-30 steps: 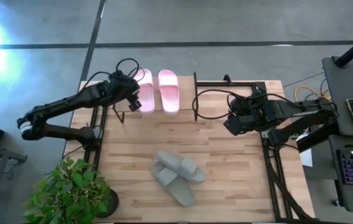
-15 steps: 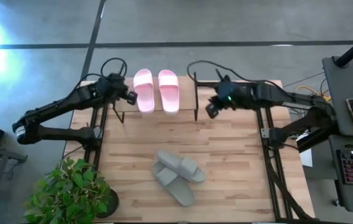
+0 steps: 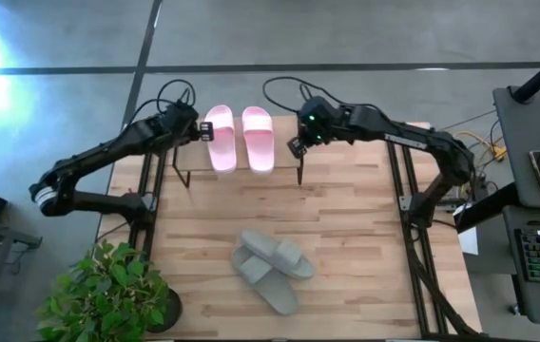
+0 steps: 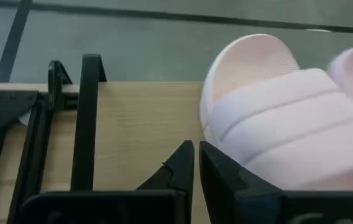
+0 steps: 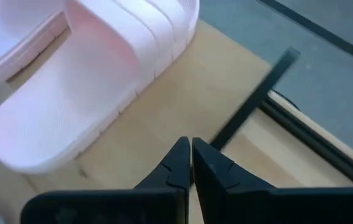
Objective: Pick and place slides into the shelf
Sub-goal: Put the pink slipper on the shelf
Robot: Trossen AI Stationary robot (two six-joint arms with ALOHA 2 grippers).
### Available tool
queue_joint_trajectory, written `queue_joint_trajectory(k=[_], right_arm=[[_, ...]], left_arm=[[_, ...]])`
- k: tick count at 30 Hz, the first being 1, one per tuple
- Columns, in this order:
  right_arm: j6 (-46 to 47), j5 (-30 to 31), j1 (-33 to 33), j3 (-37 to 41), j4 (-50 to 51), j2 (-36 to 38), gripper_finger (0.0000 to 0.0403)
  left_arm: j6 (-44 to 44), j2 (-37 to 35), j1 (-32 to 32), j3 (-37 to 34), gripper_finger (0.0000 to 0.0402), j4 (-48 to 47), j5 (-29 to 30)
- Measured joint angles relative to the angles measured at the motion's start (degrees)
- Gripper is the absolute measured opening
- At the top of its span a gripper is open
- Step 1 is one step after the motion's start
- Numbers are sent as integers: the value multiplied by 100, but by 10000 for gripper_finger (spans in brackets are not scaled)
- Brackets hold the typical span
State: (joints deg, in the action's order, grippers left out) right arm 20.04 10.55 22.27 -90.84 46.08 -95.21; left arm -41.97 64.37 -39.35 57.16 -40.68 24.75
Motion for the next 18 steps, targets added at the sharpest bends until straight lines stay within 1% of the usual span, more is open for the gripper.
queue_joint_trajectory(k=[2, 4, 8, 9, 12, 16, 18], right_arm=[[-15, -2, 25, -223, 8, -173, 11], [-16, -2, 53, -459, 20, -347, 11], [-77, -1, 143, -940, 99, -739, 11], [-104, 1, 166, -1068, 162, -836, 11], [-259, -1, 215, -1425, 375, -1143, 11], [-534, 17, 246, -1897, 631, -1597, 11], [-763, 218, 260, -2165, 857, -1864, 11]], left_arm=[[-34, 109, -124, 53, 11, -17, -127], [-221, 226, -276, 105, 11, -2, -373], [-567, 550, -700, 180, 11, -18, -1329], [-573, 624, -764, 198, 11, -24, -1459], [-574, 809, -807, 269, 11, 13, -1485], [-552, 874, -807, 312, 11, 221, -1414], [-550, 878, -807, 316, 11, 371, -1394]])
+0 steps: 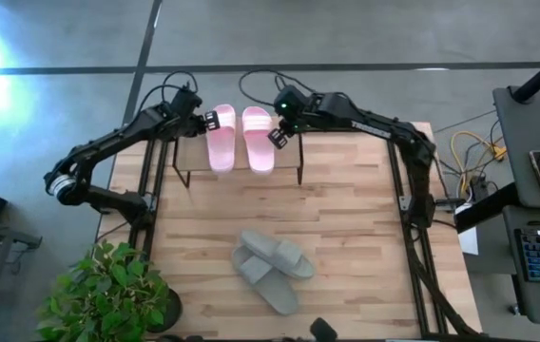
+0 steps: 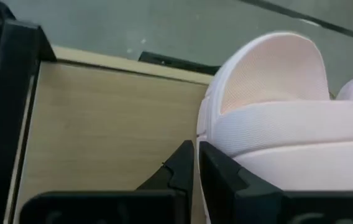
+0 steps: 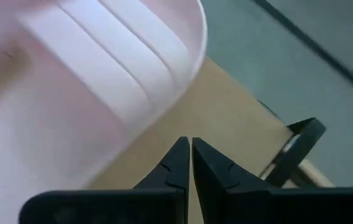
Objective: Pick and place slides into the shelf
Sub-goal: Put the pink slipper on the shelf
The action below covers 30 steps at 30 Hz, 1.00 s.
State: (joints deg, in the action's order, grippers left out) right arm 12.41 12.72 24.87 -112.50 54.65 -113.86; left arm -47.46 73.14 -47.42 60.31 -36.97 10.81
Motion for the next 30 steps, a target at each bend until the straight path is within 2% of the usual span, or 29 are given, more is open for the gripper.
queue_joint_trajectory(k=[3, 10, 18, 22, 24, 28, 30], right_arm=[[-368, 390, 6, -437, 479, -451, 11], [-664, 303, -16, -1335, 894, -1173, 11], [-769, -85, -36, -1761, 919, -1336, 11], [-1089, -737, -34, -1835, 935, -1336, 11], [-1104, -566, -52, -1837, 989, -1336, 11], [-1228, 158, -35, -1837, 1439, -1308, 11], [-1293, 277, -2, -1837, 1672, -1236, 11]], left_arm=[[63, -2, 0, 0, 11, 118, -4], [334, -9, 0, -50, 11, 155, -137], [606, -9, 0, -74, 11, 152, -384], [633, -9, 4, -76, 11, 159, -479], [752, -9, 4, -76, 11, 154, -479], [1108, -90, 0, -41, 11, -192, -470], [1350, -178, -7, 20, 11, -368, -430]])
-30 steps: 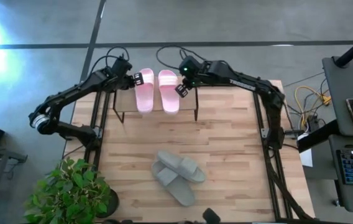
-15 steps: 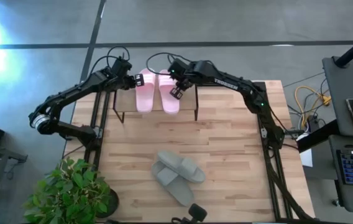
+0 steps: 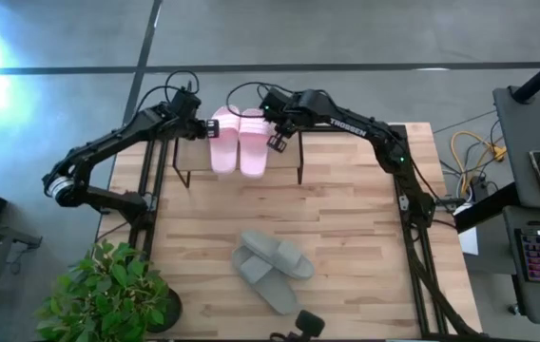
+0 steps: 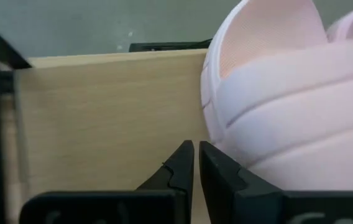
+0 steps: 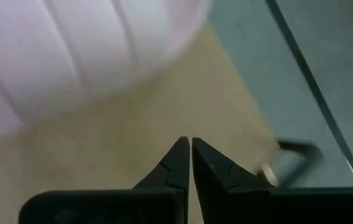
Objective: Pick and place slides into the shelf
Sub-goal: Put the pink slipper on the shelf
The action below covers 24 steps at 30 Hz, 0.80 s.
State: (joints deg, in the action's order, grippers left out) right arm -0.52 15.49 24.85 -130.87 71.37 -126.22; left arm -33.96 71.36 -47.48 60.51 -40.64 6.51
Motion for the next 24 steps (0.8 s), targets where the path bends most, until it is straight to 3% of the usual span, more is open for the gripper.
queue_joint_trajectory(k=[5, 10, 15, 24], right_arm=[[0, -502, 4, 0, 498, 254, 11], [291, -2137, -78, 0, 942, 518, 11], [447, -2427, -503, 86, 1096, 521, 11], [462, -2623, -1443, 404, 143, 512, 11]], left_arm=[[158, -459, 20, 102, 11, -460, -114], [79, -1141, 330, 135, 11, -549, -811], [-297, -1670, 688, 135, 11, -602, -748], [-315, -1947, 898, 130, 11, -678, -751]])
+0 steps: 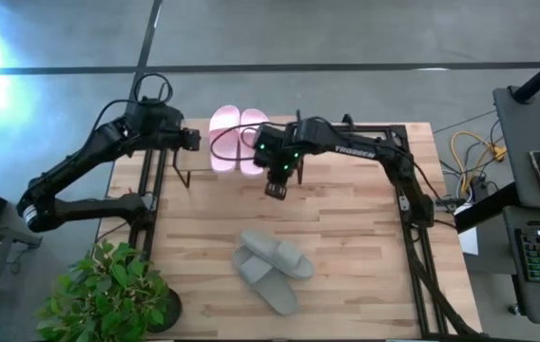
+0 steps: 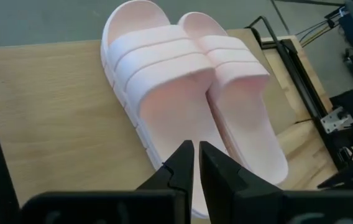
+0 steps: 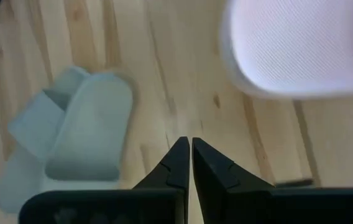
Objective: Pick and place slides into the shelf
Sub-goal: Put the pink slipper on the shelf
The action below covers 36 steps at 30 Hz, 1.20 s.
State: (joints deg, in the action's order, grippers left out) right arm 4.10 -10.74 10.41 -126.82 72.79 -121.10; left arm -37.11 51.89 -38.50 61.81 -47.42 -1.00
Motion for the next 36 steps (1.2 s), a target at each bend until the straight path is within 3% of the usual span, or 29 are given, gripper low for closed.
queue_joint_trajectory(k=[11, 19, 25, 36], right_arm=[[-142, 389, -225, 395, -1206, 2, 11], [-614, 387, -151, 1058, -1647, -2, 11], [-708, 407, -151, 1134, -2193, -2, 11], [-982, 1179, -22, 1241, -2505, 0, 11]], left_arm=[[465, -137, 272, 24, 11, 316, -106], [1050, -780, 357, 32, 11, 824, -236], [1101, -1166, 359, 27, 11, 793, -320], [1063, -1553, 356, 16, 11, 791, -320]])
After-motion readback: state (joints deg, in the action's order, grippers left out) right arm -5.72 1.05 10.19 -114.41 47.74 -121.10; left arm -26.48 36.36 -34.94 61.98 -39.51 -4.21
